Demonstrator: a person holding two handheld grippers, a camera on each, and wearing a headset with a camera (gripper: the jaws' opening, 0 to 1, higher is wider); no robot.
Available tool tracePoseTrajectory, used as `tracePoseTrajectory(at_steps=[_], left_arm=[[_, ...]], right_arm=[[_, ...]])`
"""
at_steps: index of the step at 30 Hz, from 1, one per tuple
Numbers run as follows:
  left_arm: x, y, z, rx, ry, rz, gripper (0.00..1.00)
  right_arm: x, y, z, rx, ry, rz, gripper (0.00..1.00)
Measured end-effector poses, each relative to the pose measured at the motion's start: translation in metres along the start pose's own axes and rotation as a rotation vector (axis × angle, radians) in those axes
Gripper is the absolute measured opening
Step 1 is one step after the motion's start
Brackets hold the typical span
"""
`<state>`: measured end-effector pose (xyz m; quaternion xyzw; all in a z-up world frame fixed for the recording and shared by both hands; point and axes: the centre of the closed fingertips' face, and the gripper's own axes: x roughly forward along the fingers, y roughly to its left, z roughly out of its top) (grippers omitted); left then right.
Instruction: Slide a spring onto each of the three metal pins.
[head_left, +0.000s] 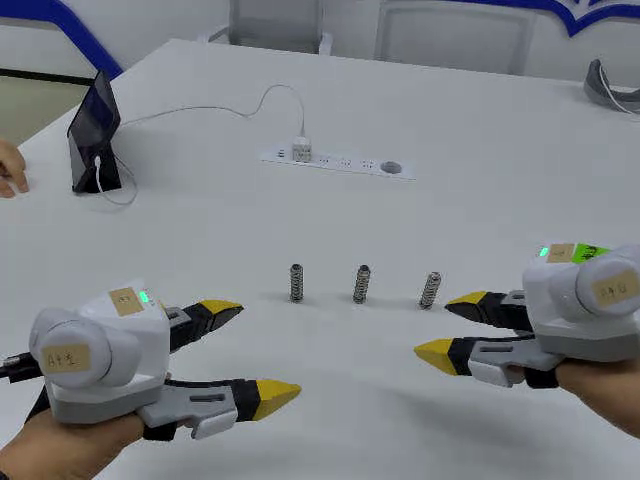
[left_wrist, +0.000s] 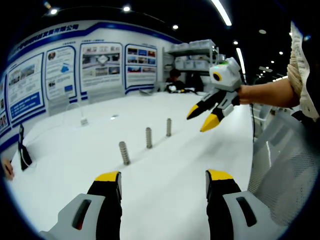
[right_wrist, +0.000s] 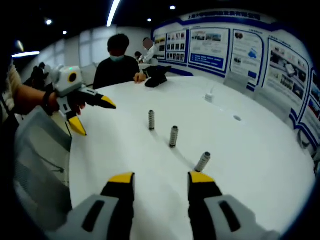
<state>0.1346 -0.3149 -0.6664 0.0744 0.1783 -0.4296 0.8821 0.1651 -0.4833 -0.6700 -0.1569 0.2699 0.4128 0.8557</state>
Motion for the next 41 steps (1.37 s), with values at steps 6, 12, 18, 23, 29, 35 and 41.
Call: tracePoseTrajectory(at_steps=[6, 12, 18, 23, 29, 35, 41], left_arm=[[-0.005, 0.000, -0.002, -0.016, 0.020, 0.022, 0.70], [-0.011, 0.004, -0.002, -0.021, 0.032, 0.061, 0.71], [-0.017, 0.011, -0.002, -0.024, 0.030, 0.099, 0.71], [-0.017, 0.011, -0.002, -0.028, 0.031, 0.089, 0.72], [-0.014, 0.015, 0.000, -0.023, 0.019, 0.043, 0.72], [-0.015, 0.023, 0.000, -0.021, 0.001, 0.020, 0.73], [-0.019, 0.024, -0.001, -0.012, 0.007, 0.007, 0.73]], right_arm=[[-0.016, -0.006, -0.007, 0.010, -0.043, -0.002, 0.52], [-0.026, -0.011, -0.013, 0.004, -0.067, -0.005, 0.58], [-0.032, -0.013, -0.014, -0.007, -0.092, -0.010, 0.61], [-0.032, -0.012, -0.009, -0.005, -0.109, -0.021, 0.64], [-0.036, -0.009, 0.001, 0.004, -0.121, -0.065, 0.64], [-0.037, -0.004, 0.005, -0.003, -0.102, -0.092, 0.66], [-0.037, -0.005, 0.007, 0.009, -0.108, -0.116, 0.66]])
